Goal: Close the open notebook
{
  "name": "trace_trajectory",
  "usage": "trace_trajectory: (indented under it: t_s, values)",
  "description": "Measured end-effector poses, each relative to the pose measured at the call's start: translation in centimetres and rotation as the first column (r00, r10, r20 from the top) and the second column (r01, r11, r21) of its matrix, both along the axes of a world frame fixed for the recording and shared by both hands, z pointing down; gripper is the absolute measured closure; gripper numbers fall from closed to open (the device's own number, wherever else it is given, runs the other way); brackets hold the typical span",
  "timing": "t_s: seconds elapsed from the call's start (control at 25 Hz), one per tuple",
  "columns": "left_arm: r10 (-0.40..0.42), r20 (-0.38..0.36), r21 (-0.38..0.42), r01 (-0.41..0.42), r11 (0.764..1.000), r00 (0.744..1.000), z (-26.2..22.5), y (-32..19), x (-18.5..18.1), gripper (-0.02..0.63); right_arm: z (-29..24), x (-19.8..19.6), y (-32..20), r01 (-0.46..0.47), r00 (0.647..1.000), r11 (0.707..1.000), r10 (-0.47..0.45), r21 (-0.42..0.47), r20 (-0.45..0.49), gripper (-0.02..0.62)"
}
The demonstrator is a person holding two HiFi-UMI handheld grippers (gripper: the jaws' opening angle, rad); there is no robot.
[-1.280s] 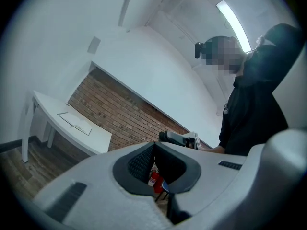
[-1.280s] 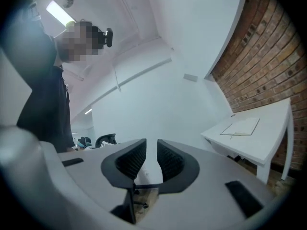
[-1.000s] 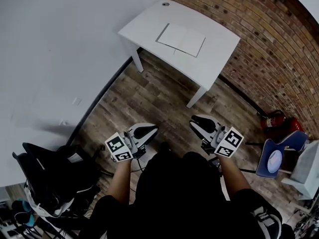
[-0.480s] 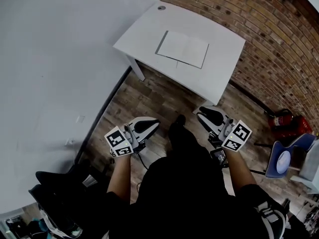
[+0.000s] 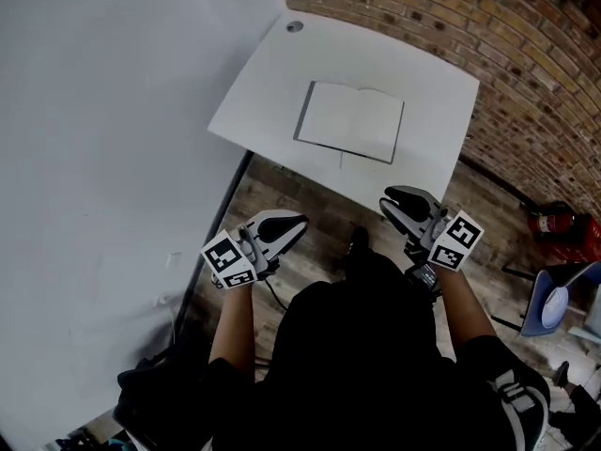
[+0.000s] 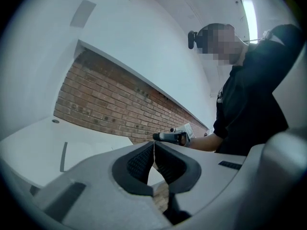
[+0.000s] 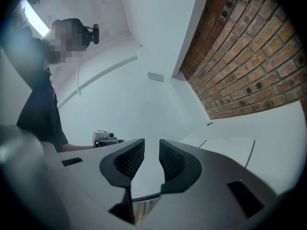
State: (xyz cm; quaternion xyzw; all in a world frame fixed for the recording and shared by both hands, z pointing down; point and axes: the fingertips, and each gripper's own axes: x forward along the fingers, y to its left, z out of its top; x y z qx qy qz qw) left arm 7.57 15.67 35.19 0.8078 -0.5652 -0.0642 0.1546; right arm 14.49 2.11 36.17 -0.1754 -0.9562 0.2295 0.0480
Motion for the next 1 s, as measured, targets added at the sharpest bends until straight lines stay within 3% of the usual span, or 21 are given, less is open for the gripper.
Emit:
trace_trajectory:
  t_s: [0.28,0.52,0.68,0.92,1.0]
  values:
    - [0.106,0.009,-0.058,-0.105,0.993,0.994,1.2,-6.8,-4.3,0.588,1.0,-3.2,-4.3,-0.065,0.998,0.998,0.065,-0.013,0.002,0.495]
    - [0.264,0.028,-0.092,-0.261,0.961,0.964,2.1,-13.1,-7.4,0.588,1.2,-3.8,-7.3,-0.175,0.984,0.984,0.177,-0.036,0.032,0.494]
    - [0.405,0.067,-0.143,-0.393,0.908,0.912,3.6,-17.6,-9.9,0.588,1.7,-4.7,-9.7,-0.285,0.959,0.958,0.285,-0.020,0.008,0.494]
    - [0.579,0.071,-0.170,-0.562,0.809,0.812,5.3,-23.1,-13.9,0.586,2.4,-6.6,-12.1,-0.460,0.887,0.888,0.460,0.013,-0.048,0.494]
    - [0.618,0.067,-0.178,-0.600,0.780,0.783,5.8,-24.6,-15.3,0.554,2.5,-7.4,-12.7,-0.498,0.864,0.867,0.499,0.030,-0.066,0.494]
